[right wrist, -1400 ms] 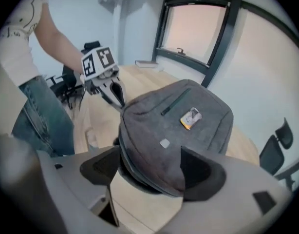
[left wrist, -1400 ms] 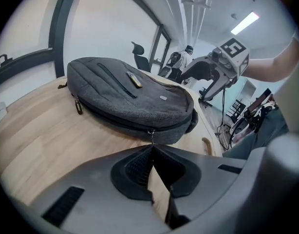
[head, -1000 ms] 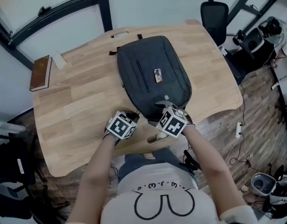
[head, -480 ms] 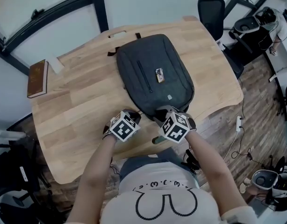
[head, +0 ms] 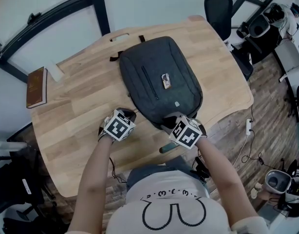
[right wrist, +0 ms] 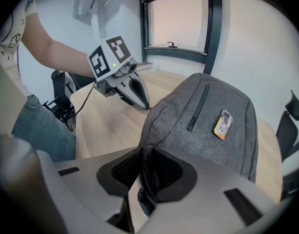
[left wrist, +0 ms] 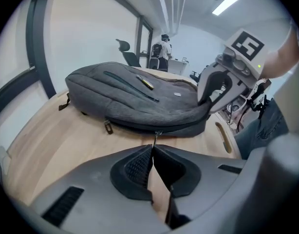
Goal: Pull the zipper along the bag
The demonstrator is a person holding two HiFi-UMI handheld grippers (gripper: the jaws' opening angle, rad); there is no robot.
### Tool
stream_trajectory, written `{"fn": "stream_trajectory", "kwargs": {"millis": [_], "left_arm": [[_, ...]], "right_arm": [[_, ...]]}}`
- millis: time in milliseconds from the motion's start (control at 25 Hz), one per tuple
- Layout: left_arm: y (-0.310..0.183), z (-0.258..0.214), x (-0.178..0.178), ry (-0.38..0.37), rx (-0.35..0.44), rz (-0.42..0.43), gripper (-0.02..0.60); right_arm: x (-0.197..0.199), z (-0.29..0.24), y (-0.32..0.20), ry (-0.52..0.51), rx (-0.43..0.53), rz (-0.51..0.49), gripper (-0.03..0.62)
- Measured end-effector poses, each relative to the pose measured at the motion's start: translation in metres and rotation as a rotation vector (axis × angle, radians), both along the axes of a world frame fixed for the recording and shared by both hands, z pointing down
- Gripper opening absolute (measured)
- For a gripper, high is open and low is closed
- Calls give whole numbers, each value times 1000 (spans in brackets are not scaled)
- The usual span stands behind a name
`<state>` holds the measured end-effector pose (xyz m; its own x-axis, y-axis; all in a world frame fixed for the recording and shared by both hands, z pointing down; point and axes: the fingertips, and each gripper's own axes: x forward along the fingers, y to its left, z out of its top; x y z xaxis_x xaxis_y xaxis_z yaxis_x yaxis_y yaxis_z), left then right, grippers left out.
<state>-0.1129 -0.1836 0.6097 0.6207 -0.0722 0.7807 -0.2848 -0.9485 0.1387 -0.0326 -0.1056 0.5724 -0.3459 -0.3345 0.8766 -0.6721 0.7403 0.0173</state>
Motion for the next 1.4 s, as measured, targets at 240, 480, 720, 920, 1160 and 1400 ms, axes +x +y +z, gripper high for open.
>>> {"fn": "stream_trajectory", "kwargs": {"millis": [240, 480, 720, 920, 1160, 1400], "left_arm": [[-60, 1, -13, -31, 41, -137, 18], [-85, 7, -15, -47, 58, -226, 25], [-77, 2, -15, 23, -4, -209, 23], [-70, -3, -16, 21, 81, -131, 27], [-59, -30, -20, 114, 77, -164, 148], [-51, -61, -21, 194, 119, -261, 148]], "right_arm": [[-1, 1, 2, 2, -3, -6, 125], [-2, 6, 3, 13, -6, -14, 124], [-1, 10, 5, 20, -14, -16, 127], [-1, 13, 6, 30, -6, -7, 133], [-1, 10, 3, 8, 37, 49, 168], [6, -52, -24, -194, 202, 276, 206]]}}
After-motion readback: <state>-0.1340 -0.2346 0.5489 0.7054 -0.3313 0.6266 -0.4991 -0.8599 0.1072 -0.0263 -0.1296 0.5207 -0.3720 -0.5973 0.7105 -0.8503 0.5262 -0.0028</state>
